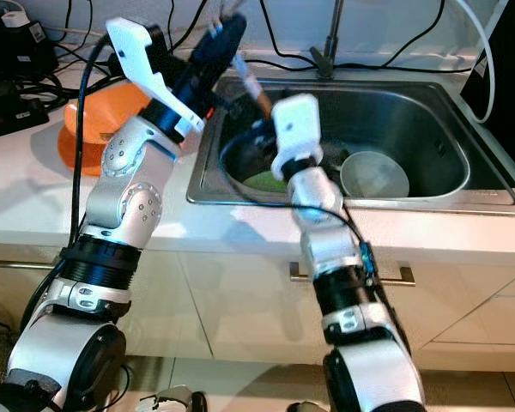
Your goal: Kitchen organization
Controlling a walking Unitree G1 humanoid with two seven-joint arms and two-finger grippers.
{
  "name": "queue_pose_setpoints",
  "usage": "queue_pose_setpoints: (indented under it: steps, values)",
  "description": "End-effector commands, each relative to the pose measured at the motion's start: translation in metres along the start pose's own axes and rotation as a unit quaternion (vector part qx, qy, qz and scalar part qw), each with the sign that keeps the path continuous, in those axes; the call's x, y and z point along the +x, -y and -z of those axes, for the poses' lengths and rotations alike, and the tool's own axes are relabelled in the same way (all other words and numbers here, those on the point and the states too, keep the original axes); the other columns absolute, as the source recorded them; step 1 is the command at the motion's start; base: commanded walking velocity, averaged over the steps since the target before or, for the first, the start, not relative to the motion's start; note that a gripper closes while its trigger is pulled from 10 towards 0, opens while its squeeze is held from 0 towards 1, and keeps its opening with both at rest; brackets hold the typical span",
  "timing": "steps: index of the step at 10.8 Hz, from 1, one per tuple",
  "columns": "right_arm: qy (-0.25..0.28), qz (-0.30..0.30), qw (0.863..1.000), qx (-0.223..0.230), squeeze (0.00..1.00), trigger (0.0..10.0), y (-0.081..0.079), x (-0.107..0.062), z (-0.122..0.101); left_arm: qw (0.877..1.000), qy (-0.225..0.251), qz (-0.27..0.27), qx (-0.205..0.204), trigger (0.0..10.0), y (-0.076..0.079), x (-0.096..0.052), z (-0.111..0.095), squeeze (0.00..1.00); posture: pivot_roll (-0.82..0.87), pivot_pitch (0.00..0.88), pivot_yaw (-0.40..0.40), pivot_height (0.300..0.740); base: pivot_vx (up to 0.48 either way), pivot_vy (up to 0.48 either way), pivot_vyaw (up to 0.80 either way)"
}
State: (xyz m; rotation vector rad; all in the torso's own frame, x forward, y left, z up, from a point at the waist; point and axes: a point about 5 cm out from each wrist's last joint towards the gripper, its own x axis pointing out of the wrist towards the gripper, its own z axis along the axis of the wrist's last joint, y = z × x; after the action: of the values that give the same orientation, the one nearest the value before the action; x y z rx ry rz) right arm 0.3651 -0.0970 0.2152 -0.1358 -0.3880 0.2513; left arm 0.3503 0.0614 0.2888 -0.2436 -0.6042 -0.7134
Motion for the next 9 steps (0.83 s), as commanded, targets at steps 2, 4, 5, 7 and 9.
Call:
queue_pose_setpoints:
  steps: [2, 4, 5, 7, 9]
  values:
    - [0.027, 0.041, 0.999, 0.009, 0.00, 10.0, 0.018, 0.002, -0.008, 0.999, -0.020, -0.040, 0.007, 10.0, -0.016, -0.010, 0.005, 0.00, 0.02, 0.000, 0.039, 0.740, 0.000, 0.000, 0.00]
    - [0.022, 0.037, 0.999, 0.011, 0.00, 10.0, 0.015, 0.002, -0.005, 0.999, -0.019, -0.039, 0.007, 10.0, -0.015, -0.008, 0.005, 0.00, 0.02, 0.000, 0.043, 0.740, 0.000, 0.000, 0.00]
    - [0.018, 0.035, 0.999, 0.013, 0.00, 10.0, 0.014, 0.002, -0.002, 0.999, -0.019, -0.036, 0.006, 10.0, -0.015, -0.007, 0.005, 0.00, 0.02, 0.000, 0.044, 0.740, 0.000, 0.000, 0.00]
    - [0.013, 0.030, 0.999, 0.015, 0.00, 0.0, 0.012, 0.001, 0.001, 0.999, -0.020, -0.036, 0.006, 10.0, -0.014, -0.008, 0.005, 0.00, 0.03, 0.000, 0.043, 0.740, 0.000, 0.000, 0.00]
    - [0.011, 0.023, 1.000, 0.017, 0.00, 0.0, 0.010, 0.001, 0.003, 0.999, -0.017, -0.040, 0.002, 10.0, -0.015, -0.008, 0.005, 0.00, 0.04, 0.000, 0.039, 0.740, 0.000, 0.000, 0.00]
